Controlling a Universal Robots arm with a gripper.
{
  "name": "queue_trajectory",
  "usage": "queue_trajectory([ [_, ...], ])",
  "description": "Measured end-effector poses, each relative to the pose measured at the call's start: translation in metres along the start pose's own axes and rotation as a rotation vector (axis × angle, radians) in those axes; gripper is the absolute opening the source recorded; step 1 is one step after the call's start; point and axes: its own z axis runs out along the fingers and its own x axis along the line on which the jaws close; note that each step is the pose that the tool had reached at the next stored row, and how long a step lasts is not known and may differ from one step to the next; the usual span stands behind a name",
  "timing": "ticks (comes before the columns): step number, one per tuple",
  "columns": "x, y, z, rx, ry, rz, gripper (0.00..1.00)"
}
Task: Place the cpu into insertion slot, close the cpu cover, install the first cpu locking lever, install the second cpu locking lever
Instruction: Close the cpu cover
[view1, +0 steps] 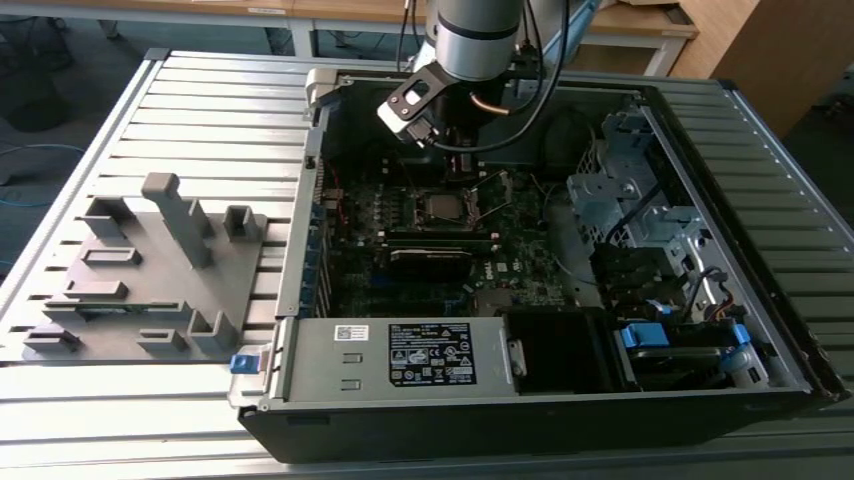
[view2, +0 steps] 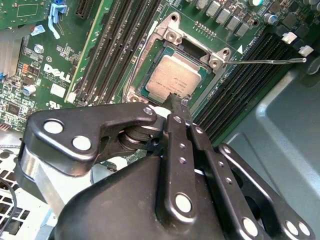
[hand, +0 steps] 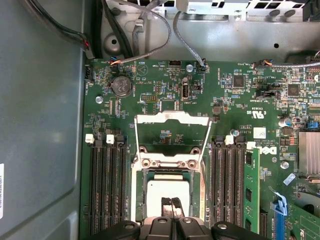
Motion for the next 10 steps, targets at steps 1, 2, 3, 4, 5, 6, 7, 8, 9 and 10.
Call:
queue_trajectory([
  [1, 0.0000, 0.0000, 0.0000, 0.0000, 0.0000, 0.000, 0.10],
  [2, 0.0000, 0.0000, 0.0000, 0.0000, 0.0000, 0.000, 0.10],
  [3, 0.0000, 0.0000, 0.0001, 0.0000, 0.0001, 0.000, 0.10],
  [4, 0.0000, 0.0000, 0.0001, 0.0000, 0.0000, 0.000, 0.10],
  [5, 0.0000, 0.0000, 0.0001, 0.0000, -0.0001, 0.000, 0.10],
  [6, 0.0000, 0.0000, 0.0001, 0.0000, -0.0001, 0.000, 0.10],
  [7, 0.0000, 0.0000, 0.0001, 0.0000, 0.0000, 0.000, 0.10],
  [8, 0.0000, 0.0000, 0.0001, 0.0000, 0.0000, 0.000, 0.10],
  [9, 0.0000, 0.0000, -0.0001, -0.0001, 0.0000, 0.000, 0.10],
  [10, 0.0000, 0.0000, -0.0009, -0.0001, 0.0001, 0.000, 0.10],
])
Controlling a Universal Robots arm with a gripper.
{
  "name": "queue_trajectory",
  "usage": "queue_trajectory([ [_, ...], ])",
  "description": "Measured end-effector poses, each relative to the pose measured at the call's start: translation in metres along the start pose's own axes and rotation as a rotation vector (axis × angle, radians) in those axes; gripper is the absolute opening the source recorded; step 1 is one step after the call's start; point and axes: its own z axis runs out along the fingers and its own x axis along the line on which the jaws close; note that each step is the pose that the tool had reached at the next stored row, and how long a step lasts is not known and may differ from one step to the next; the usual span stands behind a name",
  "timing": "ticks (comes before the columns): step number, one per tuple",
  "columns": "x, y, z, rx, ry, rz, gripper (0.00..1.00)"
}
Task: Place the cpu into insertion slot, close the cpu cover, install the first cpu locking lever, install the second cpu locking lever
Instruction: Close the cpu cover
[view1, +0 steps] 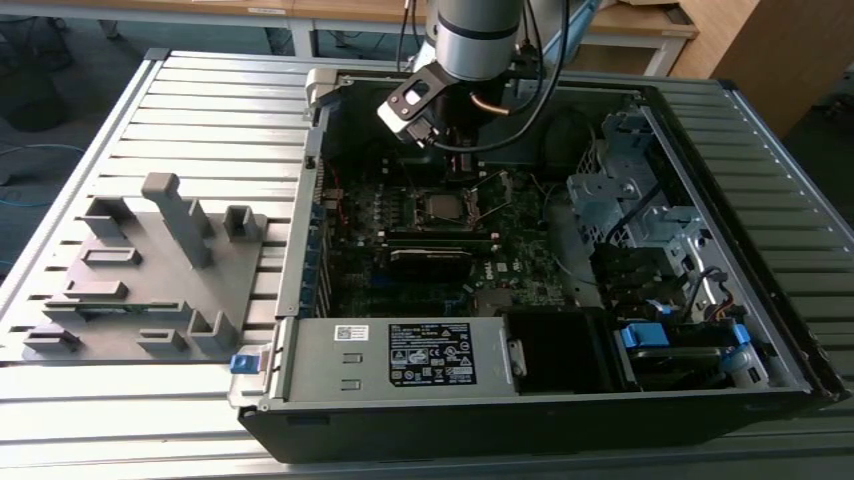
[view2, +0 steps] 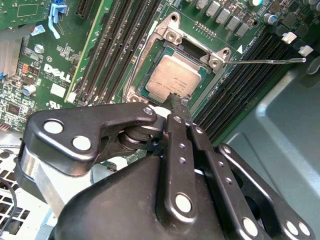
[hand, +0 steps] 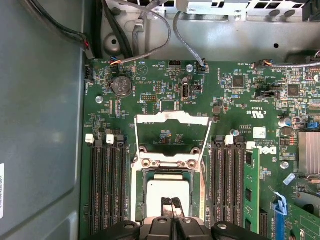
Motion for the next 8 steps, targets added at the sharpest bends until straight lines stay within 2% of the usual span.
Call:
queue_trajectory([
  [8, 0.0001, 0.0002, -0.0092, 0.0001, 0.0000, 0.000, 0.10],
])
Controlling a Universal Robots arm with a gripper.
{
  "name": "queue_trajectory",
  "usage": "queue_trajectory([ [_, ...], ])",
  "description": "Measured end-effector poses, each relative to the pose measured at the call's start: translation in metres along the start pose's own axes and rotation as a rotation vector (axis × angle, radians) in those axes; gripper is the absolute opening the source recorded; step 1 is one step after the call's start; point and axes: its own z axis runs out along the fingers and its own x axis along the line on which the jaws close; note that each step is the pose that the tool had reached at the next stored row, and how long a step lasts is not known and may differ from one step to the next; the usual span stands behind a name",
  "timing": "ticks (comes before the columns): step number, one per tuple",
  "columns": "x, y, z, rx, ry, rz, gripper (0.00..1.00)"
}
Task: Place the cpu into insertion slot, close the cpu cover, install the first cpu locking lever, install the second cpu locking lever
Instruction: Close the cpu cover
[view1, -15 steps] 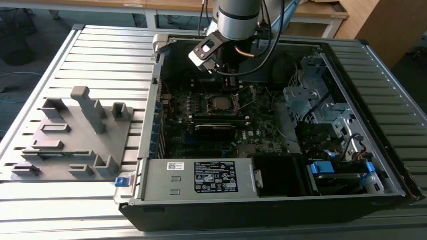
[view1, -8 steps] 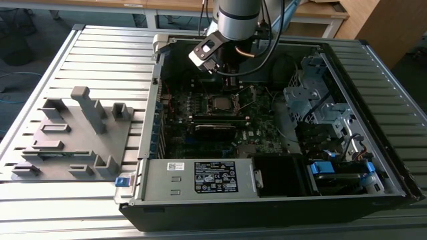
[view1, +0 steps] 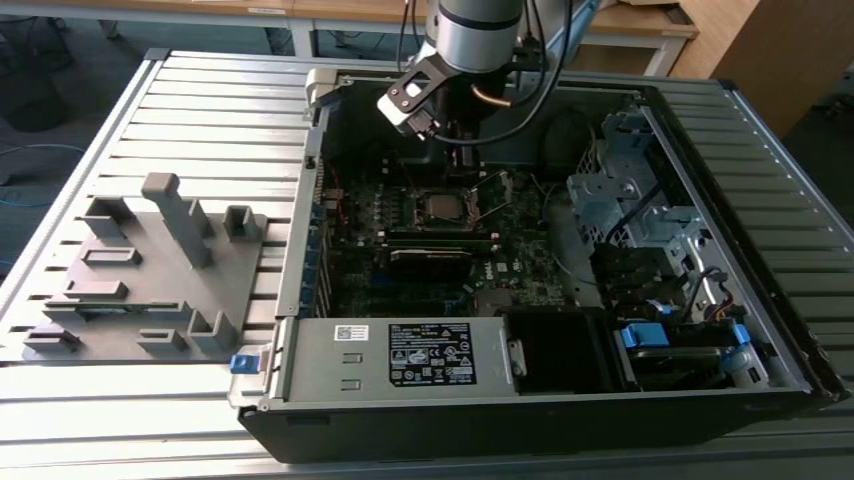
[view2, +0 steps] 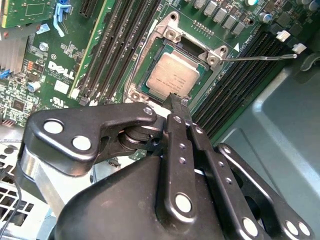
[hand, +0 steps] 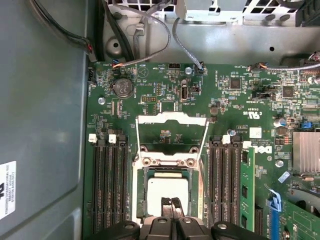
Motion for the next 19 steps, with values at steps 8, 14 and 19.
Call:
queue_trajectory([
  [8, 0.0000, 0.0000, -0.0019, 0.0000, 0.0000, 0.000, 0.10],
  [14, 0.0000, 0.0023, -0.0020, 0.0001, -0.0002, 0.000, 0.10],
  [19, 0.0000, 0.0062, -0.0018, 0.0000, -0.0001, 0.000, 0.10],
])
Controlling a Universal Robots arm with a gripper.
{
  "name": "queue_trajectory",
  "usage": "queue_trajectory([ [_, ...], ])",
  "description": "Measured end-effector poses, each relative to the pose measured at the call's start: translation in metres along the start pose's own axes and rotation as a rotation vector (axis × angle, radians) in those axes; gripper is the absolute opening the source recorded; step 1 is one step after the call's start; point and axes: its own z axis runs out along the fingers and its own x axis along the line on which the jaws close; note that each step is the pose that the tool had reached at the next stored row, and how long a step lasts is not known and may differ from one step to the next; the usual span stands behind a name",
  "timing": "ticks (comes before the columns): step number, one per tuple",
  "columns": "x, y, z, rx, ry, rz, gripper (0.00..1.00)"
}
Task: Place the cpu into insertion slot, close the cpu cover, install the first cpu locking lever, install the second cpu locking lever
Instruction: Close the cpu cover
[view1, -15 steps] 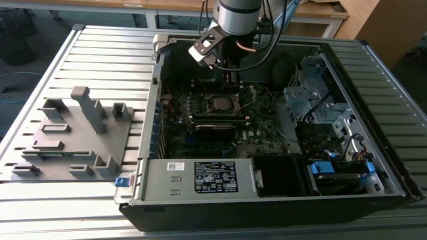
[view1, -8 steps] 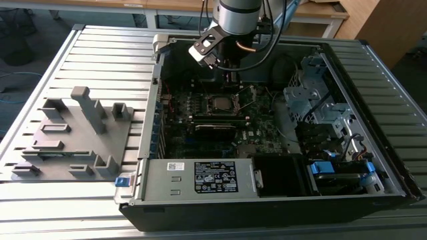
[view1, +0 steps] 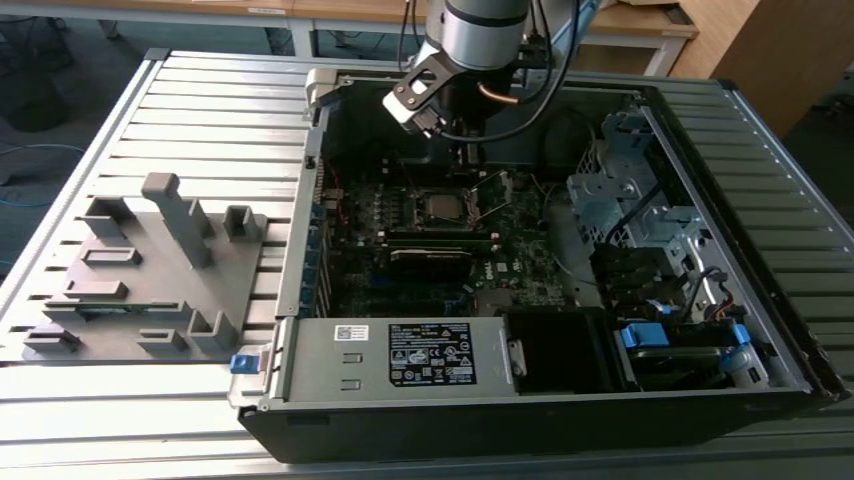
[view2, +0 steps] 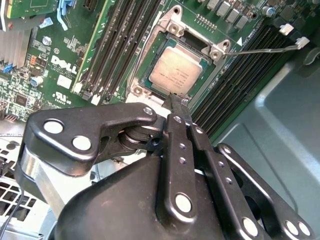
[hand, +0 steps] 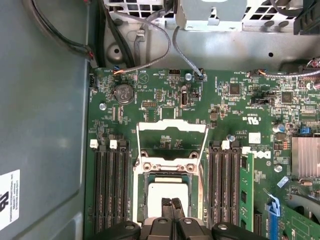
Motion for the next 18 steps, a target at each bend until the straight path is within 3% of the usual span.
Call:
queue_trajectory([
  [8, 0.0000, 0.0068, 0.0001, 0.0001, 0.0000, 0.000, 0.10],
  [15, 0.0000, 0.0165, 0.0003, 0.0000, 0.0000, 0.000, 0.10],
  [18, 0.0000, 0.0172, 0.0002, 0.0000, 0.0001, 0.000, 0.10],
])
